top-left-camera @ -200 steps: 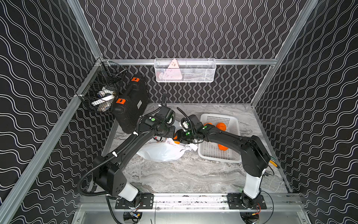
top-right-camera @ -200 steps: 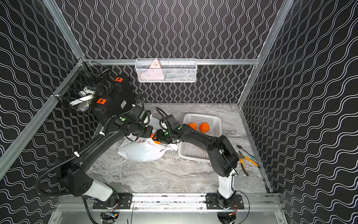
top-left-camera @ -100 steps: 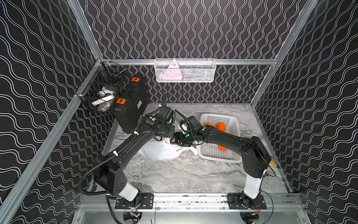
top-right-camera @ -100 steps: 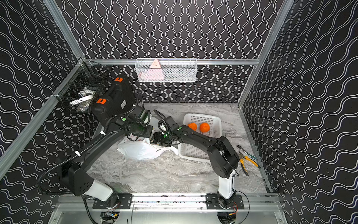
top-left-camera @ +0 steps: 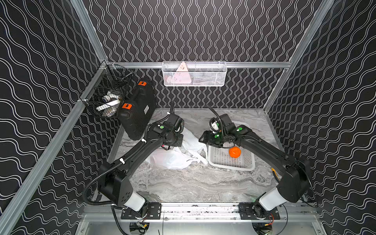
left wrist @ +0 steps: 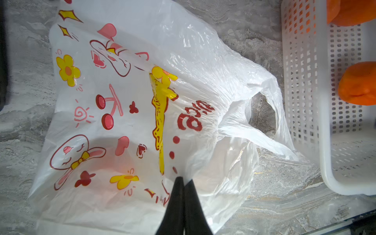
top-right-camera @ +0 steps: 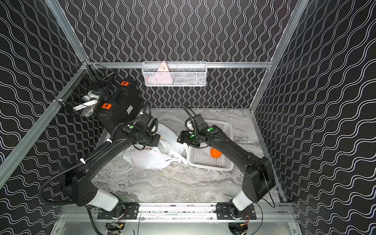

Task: Place the oranges into plastic bags & tie knots
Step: Place the orange in the plastic bag, then pick up the orange from the basket.

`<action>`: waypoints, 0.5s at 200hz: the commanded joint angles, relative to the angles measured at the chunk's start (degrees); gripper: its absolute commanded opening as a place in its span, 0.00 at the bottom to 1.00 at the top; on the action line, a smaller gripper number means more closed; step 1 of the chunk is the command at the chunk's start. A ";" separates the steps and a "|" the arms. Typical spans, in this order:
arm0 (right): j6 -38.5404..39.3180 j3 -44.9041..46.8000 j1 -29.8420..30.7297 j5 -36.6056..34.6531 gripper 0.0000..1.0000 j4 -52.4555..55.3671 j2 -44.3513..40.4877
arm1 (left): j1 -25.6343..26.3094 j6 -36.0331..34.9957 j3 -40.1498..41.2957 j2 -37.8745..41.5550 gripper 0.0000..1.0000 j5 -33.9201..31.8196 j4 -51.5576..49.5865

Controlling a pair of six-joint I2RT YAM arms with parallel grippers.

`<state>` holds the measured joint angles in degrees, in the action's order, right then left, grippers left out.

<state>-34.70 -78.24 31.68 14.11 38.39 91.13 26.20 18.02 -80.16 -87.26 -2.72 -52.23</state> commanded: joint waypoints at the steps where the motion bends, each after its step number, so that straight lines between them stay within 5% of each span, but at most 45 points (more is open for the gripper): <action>1: 5.14 -1.24 -4.92 -10.32 0.76 8.37 2.28 | -0.02 0.27 -0.15 0.60 0.00 1.21 1.01; 26: 7.20 -3.65 -10.73 -9.01 0.78 5.14 7.00 | -0.08 -0.04 -0.41 0.53 0.00 1.80 1.34; 100: 6.58 -17.23 -14.83 -14.01 0.77 6.05 24.40 | -0.02 -0.30 -0.61 0.64 0.00 2.03 1.34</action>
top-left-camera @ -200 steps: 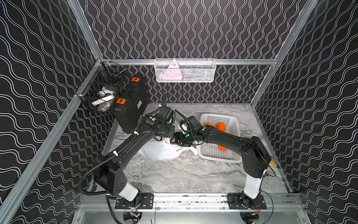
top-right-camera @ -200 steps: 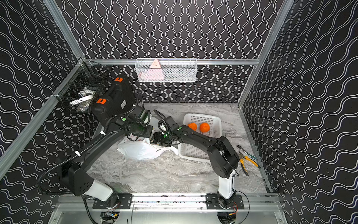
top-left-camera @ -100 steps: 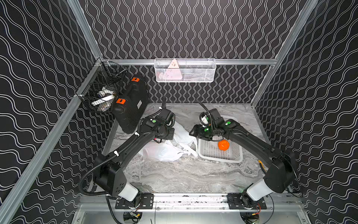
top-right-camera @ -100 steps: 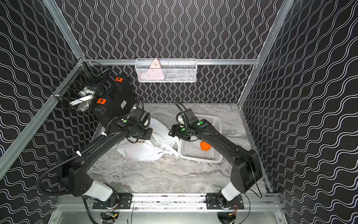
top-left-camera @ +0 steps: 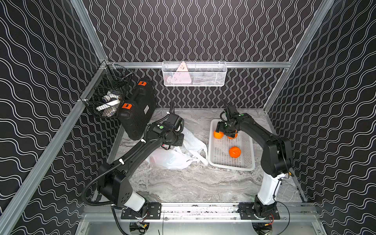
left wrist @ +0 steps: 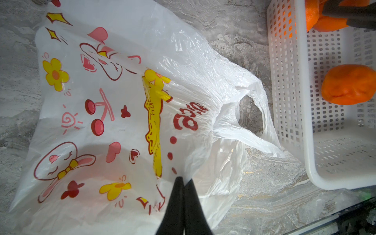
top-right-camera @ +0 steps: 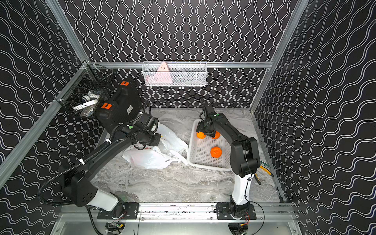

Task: Place the oranges into plastic bags & tie knots
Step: Pick up the orange from the basket.

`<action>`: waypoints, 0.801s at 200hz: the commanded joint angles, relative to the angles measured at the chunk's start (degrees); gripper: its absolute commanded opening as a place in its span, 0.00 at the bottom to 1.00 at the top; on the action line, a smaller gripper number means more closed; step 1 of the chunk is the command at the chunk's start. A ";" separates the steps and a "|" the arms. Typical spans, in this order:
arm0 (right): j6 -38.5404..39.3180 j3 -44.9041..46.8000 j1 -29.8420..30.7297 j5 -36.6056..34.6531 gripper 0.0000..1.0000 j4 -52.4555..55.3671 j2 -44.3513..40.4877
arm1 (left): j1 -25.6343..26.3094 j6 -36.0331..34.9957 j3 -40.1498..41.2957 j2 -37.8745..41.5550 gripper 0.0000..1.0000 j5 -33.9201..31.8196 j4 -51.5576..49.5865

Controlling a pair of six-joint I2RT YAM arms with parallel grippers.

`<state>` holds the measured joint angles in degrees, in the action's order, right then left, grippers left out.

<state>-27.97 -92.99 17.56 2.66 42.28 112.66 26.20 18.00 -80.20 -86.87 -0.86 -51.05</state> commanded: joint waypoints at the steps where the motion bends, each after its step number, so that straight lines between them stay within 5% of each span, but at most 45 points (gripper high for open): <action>1: -0.20 -2.55 -0.70 -2.61 0.77 2.17 2.89 | -0.01 -0.31 -0.57 0.23 0.00 0.17 0.16; 49: -1.16 -2.84 -1.04 5.08 0.74 -4.49 7.87 | -0.06 -0.42 -1.12 -0.22 0.00 0.20 -0.19; 93: 0.13 -5.28 -1.05 3.93 0.55 -1.94 9.67 | -0.04 -0.94 -1.53 -0.23 0.00 -0.37 -0.54; 127: 1.64 -2.64 -1.11 5.60 0.47 -0.33 0.24 | -0.01 -0.95 -1.80 -0.49 0.00 -0.11 -0.37; 160: -1.83 8.23 1.08 16.66 0.46 -5.32 -13.63 | -0.05 -0.95 -2.19 -0.78 0.00 -0.27 0.06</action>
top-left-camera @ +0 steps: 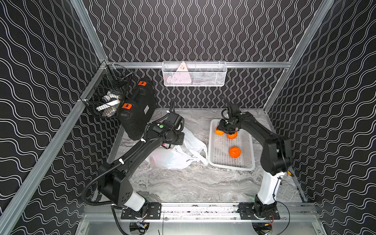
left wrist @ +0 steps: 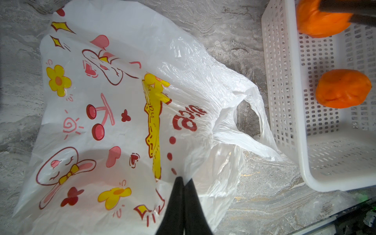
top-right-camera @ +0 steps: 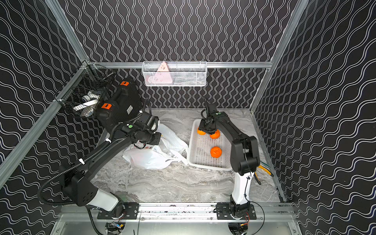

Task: Place the oranges into plastic bags & tie knots
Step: Pick up the orange from the basket, then place the orange in the plastic bag.

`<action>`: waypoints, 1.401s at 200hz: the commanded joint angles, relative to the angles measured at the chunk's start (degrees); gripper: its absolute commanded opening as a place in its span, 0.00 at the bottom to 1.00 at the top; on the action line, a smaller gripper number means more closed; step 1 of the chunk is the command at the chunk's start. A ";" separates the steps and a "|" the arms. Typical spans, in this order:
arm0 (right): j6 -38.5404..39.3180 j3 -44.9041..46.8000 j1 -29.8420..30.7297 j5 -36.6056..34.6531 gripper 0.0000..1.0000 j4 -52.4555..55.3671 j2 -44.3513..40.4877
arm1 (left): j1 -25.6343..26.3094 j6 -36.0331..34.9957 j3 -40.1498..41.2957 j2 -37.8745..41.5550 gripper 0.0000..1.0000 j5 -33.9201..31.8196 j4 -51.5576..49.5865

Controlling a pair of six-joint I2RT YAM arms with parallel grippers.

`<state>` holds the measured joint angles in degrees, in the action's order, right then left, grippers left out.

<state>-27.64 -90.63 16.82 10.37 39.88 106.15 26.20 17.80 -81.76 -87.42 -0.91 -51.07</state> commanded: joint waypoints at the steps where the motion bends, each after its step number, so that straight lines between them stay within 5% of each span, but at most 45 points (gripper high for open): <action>1: -2.42 6.28 1.95 9.26 0.45 -3.11 -7.59 | -0.03 -0.75 -0.62 -0.27 0.00 -0.23 0.09; 46: -10.90 16.10 15.45 15.61 0.46 -14.69 -13.32 | -0.02 0.02 -0.35 -0.39 0.00 0.59 1.22; 112: -15.26 7.41 25.43 19.79 0.46 -22.92 2.85 | -0.09 0.07 -0.55 -0.91 0.00 1.17 1.29; 132: -15.88 5.12 26.78 22.34 0.55 -24.21 7.10 | -0.04 0.47 -0.39 -0.78 0.00 0.92 1.66; 188: -14.39 4.51 26.80 19.34 0.84 -18.04 6.68 | -0.02 0.48 -1.00 -1.35 0.00 0.18 1.69; 280: -10.53 11.09 18.16 7.80 0.69 1.97 -11.13 | -0.11 -0.22 -0.93 -2.36 0.00 0.02 1.75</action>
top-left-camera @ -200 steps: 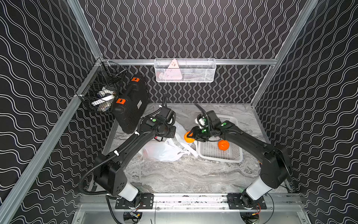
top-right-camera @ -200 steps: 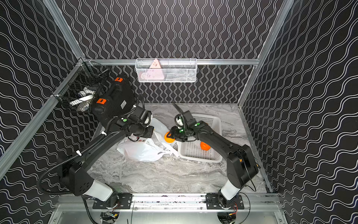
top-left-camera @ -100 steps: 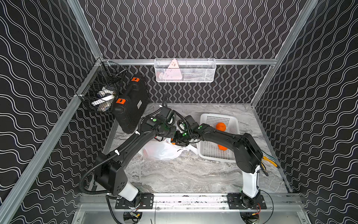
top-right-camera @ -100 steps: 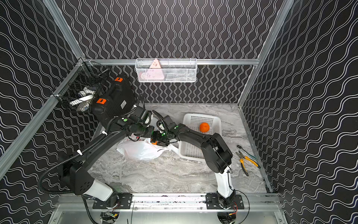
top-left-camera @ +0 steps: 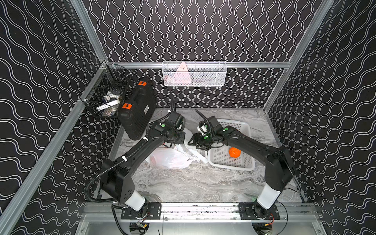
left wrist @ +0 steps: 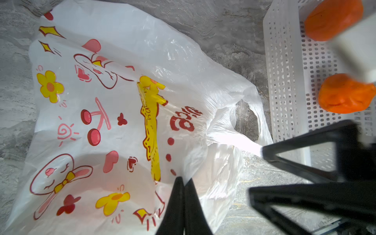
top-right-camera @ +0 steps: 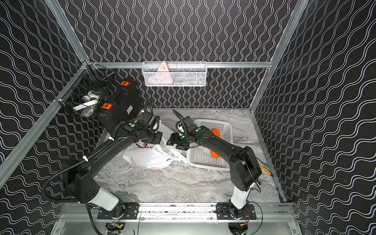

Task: Place the oranges into plastic bags & tie knots
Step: Place the orange in the plastic bag, then pick up the orange from the basket.

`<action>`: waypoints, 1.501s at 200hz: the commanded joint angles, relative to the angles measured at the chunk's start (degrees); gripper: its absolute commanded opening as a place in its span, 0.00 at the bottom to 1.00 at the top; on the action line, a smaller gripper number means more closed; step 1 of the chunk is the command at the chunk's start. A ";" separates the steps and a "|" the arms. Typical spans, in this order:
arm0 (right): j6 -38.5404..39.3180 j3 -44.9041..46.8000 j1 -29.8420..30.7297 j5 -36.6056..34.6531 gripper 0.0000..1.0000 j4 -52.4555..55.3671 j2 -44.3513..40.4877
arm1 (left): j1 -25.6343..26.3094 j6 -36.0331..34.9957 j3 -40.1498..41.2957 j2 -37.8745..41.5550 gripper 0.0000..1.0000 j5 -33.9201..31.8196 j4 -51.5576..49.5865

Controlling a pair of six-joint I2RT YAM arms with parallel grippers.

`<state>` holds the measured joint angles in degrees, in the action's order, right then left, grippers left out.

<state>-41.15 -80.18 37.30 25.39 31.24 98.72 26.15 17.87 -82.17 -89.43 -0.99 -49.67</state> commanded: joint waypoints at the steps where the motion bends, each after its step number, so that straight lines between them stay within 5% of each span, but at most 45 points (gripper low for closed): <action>1: 3.17 0.68 -2.45 -7.69 0.69 10.95 -3.88 | -0.06 -0.29 -0.52 -0.37 0.00 0.11 0.31; 51: 12.38 0.07 -16.28 -30.43 0.78 23.88 -7.53 | -0.07 -0.82 -0.11 -0.04 0.00 0.97 0.43; 166: 19.41 -8.30 -27.72 -25.58 0.83 6.65 14.06 | -0.13 -0.91 0.03 0.13 0.00 2.16 0.44; 218: 21.78 -11.12 -28.16 -28.26 0.64 6.33 18.64 | -0.11 -0.99 0.15 0.64 0.00 1.74 0.12; 254: 21.89 -10.24 -28.22 -28.49 0.47 6.57 17.57 | -0.06 -0.64 0.69 0.83 0.00 2.32 0.56; 300: 18.68 -4.26 -27.23 -19.81 0.45 7.73 2.96 | -0.09 -0.99 -0.29 0.66 0.00 1.97 0.27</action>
<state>-20.18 -87.70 9.32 -0.75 38.70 108.55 26.11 17.78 -81.69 -88.99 1.26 -49.25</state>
